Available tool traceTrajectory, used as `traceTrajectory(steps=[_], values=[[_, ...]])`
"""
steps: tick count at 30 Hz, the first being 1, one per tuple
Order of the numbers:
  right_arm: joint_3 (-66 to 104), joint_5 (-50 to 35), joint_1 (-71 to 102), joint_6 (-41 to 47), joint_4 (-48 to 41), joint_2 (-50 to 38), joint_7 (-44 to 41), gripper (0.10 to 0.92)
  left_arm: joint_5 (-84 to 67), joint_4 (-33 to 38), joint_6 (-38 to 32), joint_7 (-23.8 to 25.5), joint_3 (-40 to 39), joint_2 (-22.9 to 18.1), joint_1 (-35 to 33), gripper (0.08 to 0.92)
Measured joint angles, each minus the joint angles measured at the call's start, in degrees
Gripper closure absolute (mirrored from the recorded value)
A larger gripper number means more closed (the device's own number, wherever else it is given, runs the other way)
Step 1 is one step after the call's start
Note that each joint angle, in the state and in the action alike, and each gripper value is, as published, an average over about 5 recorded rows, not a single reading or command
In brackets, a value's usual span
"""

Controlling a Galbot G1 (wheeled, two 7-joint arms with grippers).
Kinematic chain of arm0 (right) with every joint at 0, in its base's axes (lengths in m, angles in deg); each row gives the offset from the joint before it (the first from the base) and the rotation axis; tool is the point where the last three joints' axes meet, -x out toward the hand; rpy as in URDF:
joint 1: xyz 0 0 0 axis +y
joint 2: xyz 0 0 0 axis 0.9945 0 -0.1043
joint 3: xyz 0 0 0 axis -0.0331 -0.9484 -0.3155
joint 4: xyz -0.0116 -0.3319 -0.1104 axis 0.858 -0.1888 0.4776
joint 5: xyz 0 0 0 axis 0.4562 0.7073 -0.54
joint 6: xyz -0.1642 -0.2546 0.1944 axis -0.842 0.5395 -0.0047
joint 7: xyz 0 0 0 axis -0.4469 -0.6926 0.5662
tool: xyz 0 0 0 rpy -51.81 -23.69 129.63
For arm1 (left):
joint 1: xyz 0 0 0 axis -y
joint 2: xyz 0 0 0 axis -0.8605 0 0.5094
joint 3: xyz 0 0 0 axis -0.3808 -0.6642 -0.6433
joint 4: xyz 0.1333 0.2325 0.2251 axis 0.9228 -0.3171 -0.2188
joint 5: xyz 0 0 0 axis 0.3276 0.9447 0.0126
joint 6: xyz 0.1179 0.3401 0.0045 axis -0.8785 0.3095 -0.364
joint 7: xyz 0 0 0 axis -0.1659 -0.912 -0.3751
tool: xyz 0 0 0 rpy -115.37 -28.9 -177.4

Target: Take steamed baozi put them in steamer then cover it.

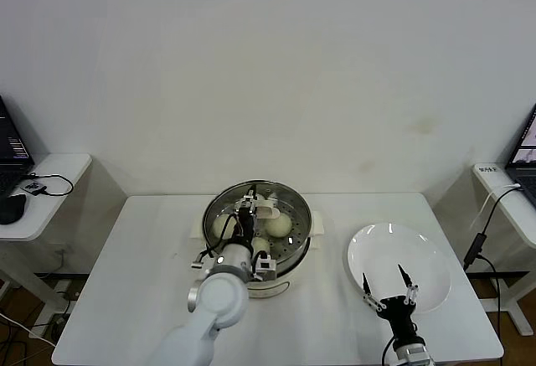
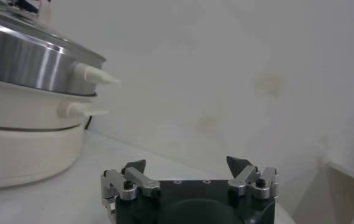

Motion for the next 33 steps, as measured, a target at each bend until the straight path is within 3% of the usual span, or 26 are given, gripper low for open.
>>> traceTrajectory(steps=[9, 12, 20, 27, 33], values=[[-0.2, -0.2, 0.2, 0.0, -0.1, -0.6, 0.0, 0.203, -1.7, 8.7, -1.2, -1.4, 2.1, 3.5, -6.7, 0.229], [-0.3, -0.5, 0.4, 0.0, -0.1, -1.0, 0.0, 0.203, -3.7, 13.0, -1.8, -2.5, 3.7, 4.7, -10.6, 0.186], [-0.8, -1.9, 0.9, -0.2, 0.2, -2.4, -0.4, 0.203, -19.0, 22.6, -6.5, -11.1, 13.4, 5.3, -25.1, 0.177], [-2.4, -2.8, 1.3, 0.5, 0.8, -2.5, -0.6, 0.202, -44.9, 23.8, -14.6, -20.8, 25.9, 4.6, -36.1, 0.177], [-3.9, -4.7, 3.1, 2.5, 2.4, -3.5, -1.6, 0.203, -66.4, 22.7, -19.3, -24.6, 31.5, 4.1, -42.4, 0.177]])
